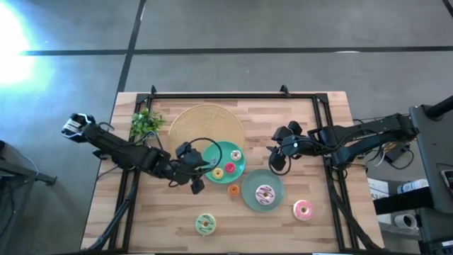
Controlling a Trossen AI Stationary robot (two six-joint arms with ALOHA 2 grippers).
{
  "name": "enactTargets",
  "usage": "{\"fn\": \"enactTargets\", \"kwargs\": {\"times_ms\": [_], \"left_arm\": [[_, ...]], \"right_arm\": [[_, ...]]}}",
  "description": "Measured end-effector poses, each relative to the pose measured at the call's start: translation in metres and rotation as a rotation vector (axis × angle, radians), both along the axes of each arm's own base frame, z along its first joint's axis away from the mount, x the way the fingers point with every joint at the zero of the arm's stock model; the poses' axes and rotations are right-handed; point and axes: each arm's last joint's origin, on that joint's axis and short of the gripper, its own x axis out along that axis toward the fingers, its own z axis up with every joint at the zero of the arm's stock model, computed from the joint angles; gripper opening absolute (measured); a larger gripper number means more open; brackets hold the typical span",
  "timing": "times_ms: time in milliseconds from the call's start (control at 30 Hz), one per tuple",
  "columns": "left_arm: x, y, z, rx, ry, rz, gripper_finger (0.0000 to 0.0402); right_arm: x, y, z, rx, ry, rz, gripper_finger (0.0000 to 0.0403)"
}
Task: Pick & Place donuts
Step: Put the small orange doughnut on the blue plate
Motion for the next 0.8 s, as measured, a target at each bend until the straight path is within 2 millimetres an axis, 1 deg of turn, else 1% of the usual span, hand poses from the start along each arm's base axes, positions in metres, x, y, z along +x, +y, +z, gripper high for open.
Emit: {"fn": "enactTargets", "kwargs": {"times_ms": [433, 800], "left_arm": [[-0.0019, 0.0014, 0.0008, 0.011, 0.006, 0.004, 0.0071], [-0.0021, 0.0015, 0.0011, 0.010, 0.005, 0.004, 0.0071]], "right_arm": [[0.0007, -0.0052, 0.0001, 0.002, -0.003, -0.026, 0.0194], [0.0008, -0.0049, 0.0002, 0.004, -0.005, -0.025, 0.0194]]}}
